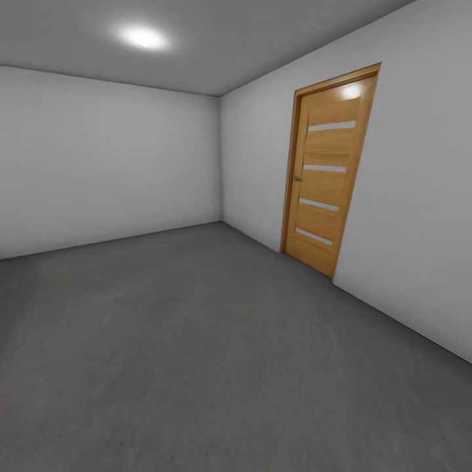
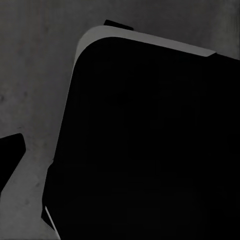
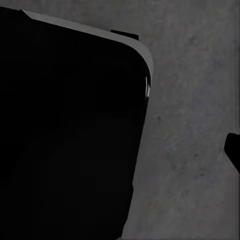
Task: Move the two storage containers from the living room to the garage. In the garage, place one container on the floor and stack the other container on top of it (either order is fine).
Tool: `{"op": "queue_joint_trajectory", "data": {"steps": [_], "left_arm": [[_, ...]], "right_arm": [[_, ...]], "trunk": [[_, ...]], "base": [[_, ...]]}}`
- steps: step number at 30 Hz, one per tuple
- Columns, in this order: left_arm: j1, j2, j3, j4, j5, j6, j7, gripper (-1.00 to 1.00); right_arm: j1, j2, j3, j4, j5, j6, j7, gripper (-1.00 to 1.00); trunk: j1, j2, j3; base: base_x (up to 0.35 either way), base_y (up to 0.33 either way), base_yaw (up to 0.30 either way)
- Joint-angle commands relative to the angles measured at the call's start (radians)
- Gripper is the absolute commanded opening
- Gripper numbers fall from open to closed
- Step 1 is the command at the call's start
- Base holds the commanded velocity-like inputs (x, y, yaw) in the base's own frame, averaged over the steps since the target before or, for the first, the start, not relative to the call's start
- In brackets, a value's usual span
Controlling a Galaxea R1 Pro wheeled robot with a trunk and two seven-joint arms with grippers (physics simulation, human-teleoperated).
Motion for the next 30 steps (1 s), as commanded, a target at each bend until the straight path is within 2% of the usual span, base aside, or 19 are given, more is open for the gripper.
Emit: {"op": "queue_joint_trajectory", "data": {"steps": [1, 30], "left_arm": [[0.0, 0.0, 0.002, 0.0, 0.004, -0.003, 0.001, 1.0], [0.0, -0.001, 0.003, 0.0, 0.002, -0.004, 0.001, 1.0]], "right_arm": [[0.0, 0.0, 0.002, 0.0, 0.006, -0.003, 0.0, 1.0], [0.0, 0.002, 0.002, 0.001, 0.004, -0.001, 0.0, 1.0]], "trunk": [[0.001, 0.0, -0.001], [0.001, 0.0, -0.001]], "base": [[0.331, 0.0, 0.0], [0.331, 0.0, 0.0]]}}
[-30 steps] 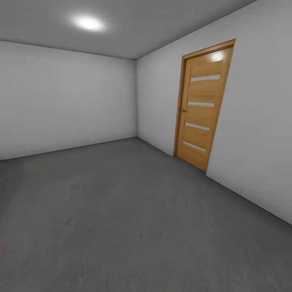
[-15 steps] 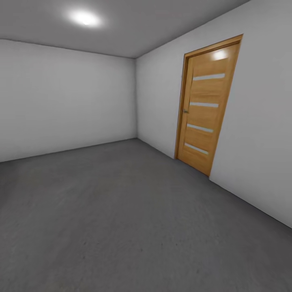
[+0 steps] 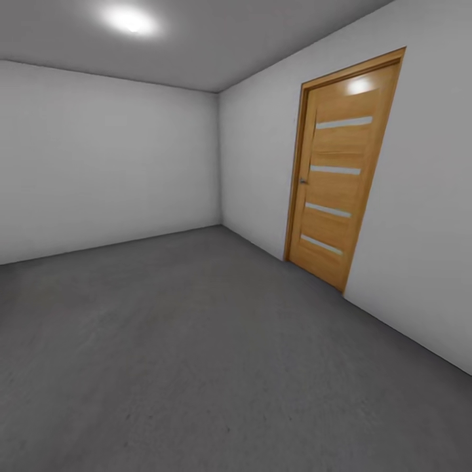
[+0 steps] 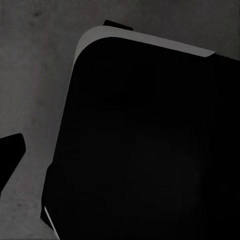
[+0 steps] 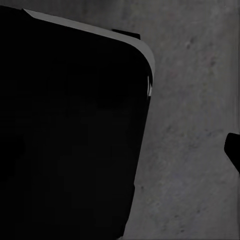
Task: Move the two storage containers from the living room to the garage. In the garage, place one container on the floor and stack the other container on top of it (either order is fine).
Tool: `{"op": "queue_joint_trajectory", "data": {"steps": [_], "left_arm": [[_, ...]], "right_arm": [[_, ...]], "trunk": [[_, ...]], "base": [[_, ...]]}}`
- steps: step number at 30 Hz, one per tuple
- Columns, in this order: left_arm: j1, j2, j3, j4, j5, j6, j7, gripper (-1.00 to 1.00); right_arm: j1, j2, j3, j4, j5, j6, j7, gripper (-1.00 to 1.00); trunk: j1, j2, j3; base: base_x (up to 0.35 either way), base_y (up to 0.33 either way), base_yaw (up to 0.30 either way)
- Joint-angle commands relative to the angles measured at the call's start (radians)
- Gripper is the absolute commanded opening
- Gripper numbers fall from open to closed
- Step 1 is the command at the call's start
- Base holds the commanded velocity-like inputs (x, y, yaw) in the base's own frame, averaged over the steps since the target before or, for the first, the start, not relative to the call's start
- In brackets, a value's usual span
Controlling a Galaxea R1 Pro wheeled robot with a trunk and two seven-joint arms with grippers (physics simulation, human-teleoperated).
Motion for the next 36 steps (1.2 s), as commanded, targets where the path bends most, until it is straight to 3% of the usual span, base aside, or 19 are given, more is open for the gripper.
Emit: {"op": "queue_joint_trajectory", "data": {"steps": [1, 11, 36], "left_arm": [[0.0, 0.0, 0.002, 0.0, 0.003, -0.002, 0.001, 1.0], [0.0, 0.0, 0.002, 0.0, 0.003, -0.002, 0.001, 1.0], [0.0, 0.0, 0.002, 0.0, 0.003, -0.002, 0.001, 1.0]], "right_arm": [[0.0, 0.0, 0.002, 0.0, 0.006, -0.004, 0.0, 1.0], [0.0, -0.001, 0.001, 0.0, 0.007, -0.005, 0.0, 1.0], [0.0, 0.001, -0.001, 0.0, 0.005, -0.005, 0.0, 1.0]], "trunk": [[0.001, 0.0, -0.001], [0.001, 0.0, -0.001], [0.001, 0.0, -0.001]], "base": [[0.331, 0.0, 0.0], [0.331, 0.0, -0.084], [0.331, 0.0, -0.276]]}}
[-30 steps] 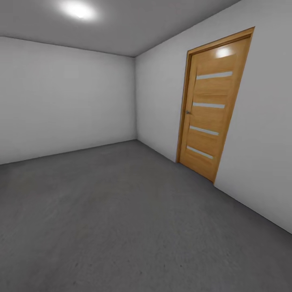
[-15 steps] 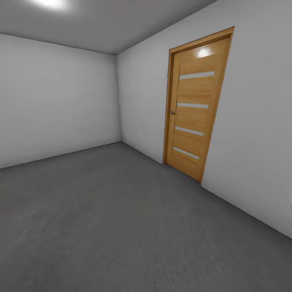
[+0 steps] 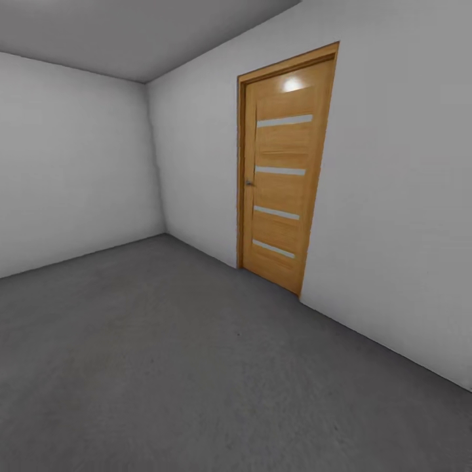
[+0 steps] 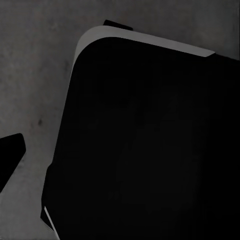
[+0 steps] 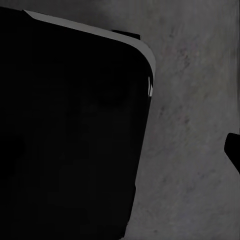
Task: Move the two storage containers from the living room to the garage. In the garage, place one container on the floor and stack the other container on top of it (either order is fine).
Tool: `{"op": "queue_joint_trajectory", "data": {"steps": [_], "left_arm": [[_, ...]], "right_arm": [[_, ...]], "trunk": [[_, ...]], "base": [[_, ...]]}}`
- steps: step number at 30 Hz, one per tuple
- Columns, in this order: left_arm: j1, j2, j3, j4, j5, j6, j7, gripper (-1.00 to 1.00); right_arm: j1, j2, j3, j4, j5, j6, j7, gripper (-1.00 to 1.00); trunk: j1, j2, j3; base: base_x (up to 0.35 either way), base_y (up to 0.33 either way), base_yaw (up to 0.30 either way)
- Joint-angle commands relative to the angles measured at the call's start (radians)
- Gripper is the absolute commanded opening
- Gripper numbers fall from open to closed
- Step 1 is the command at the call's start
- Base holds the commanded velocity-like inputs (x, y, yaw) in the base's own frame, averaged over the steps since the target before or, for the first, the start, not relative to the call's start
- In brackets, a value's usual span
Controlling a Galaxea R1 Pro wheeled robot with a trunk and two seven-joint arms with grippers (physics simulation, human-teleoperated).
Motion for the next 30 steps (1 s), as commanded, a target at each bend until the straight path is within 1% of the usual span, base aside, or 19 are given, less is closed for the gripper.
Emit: {"op": "queue_joint_trajectory", "data": {"steps": [1, 12, 30], "left_arm": [[0.0, 0.0, 0.002, 0.0, 0.003, -0.003, 0.001, 1.0], [0.0, 0.0, 0.0, 0.0, 0.003, 0.004, 0.001, 1.0], [0.0, 0.0, 0.002, 0.0, 0.003, -0.001, 0.001, 1.0]], "right_arm": [[0.0, -0.001, 0.0, 0.0, 0.005, -0.002, 0.0, 1.0], [0.0, -0.005, 0.006, 0.0, 0.007, 0.002, 0.0, 1.0], [0.0, -0.003, 0.005, 0.0, 0.006, -0.001, 0.0, 1.0]], "trunk": [[0.001, 0.0, -0.001], [0.001, 0.0, -0.001], [0.001, 0.0, -0.001]], "base": [[0.331, 0.0, -0.232], [0.331, 0.0, -0.029], [0.331, 0.0, 0.0]]}}
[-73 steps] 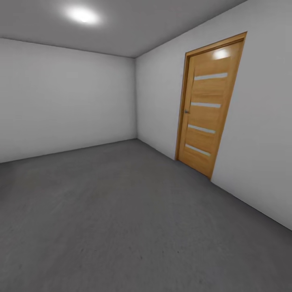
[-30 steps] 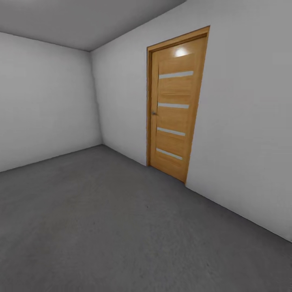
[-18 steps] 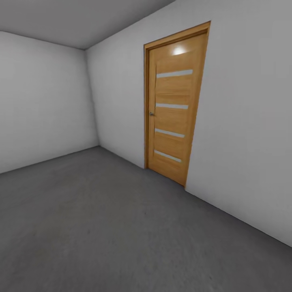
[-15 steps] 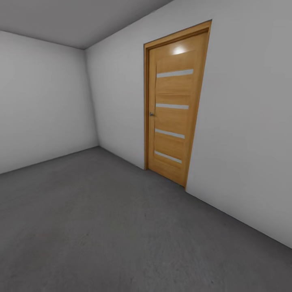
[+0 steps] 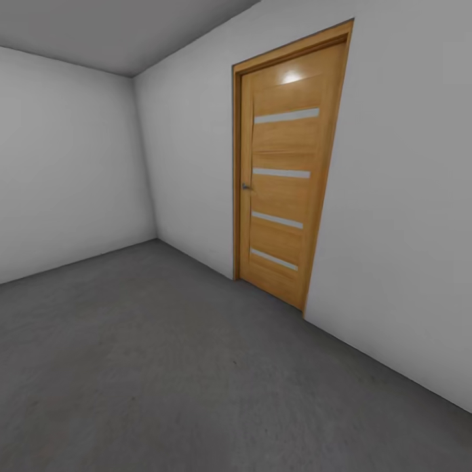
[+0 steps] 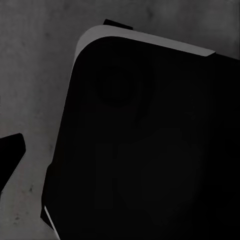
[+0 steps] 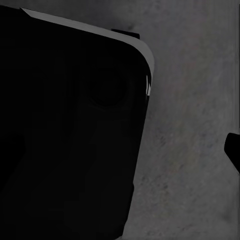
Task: Move the two storage containers from the living room to the garage. In the garage, place one container on the floor and stack the other container on top of it (either order is fine).
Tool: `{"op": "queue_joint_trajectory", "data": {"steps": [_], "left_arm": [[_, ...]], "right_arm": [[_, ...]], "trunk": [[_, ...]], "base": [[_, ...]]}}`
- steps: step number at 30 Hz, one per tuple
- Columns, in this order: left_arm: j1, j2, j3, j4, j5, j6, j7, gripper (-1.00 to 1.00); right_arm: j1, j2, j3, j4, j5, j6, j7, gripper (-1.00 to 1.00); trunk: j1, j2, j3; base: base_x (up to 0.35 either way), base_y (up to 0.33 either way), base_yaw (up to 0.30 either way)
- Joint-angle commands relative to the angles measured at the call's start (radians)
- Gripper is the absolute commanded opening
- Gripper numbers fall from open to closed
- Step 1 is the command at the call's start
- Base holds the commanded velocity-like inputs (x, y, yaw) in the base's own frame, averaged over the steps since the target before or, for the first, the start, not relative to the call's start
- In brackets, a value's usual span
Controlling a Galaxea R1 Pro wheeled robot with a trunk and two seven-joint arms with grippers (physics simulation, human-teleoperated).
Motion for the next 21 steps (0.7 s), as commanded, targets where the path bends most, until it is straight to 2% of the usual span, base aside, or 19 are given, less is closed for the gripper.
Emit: {"op": "queue_joint_trajectory", "data": {"steps": [1, 17, 21], "left_arm": [[0.0, 0.0, 0.002, 0.0, 0.003, -0.003, 0.001, 1.0], [0.0, 0.0, 0.001, 0.0, 0.003, -0.003, 0.001, 1.0], [0.0, 0.0, 0.0, 0.0, 0.003, -0.003, 0.001, 1.0]], "right_arm": [[0.0, 0.0, 0.002, 0.0, 0.006, -0.003, 0.0, 1.0], [0.0, 0.004, -0.001, 0.0, 0.005, -0.004, 0.0, 1.0], [0.0, 0.005, 0.0, 0.0, 0.006, -0.004, 0.0, 1.0]], "trunk": [[0.001, 0.0, -0.001], [0.001, 0.0, -0.001], [0.001, 0.0, -0.001]], "base": [[0.331, 0.005, 0.0], [0.331, 0.103, -0.002], [0.331, 0.131, -0.16]]}}
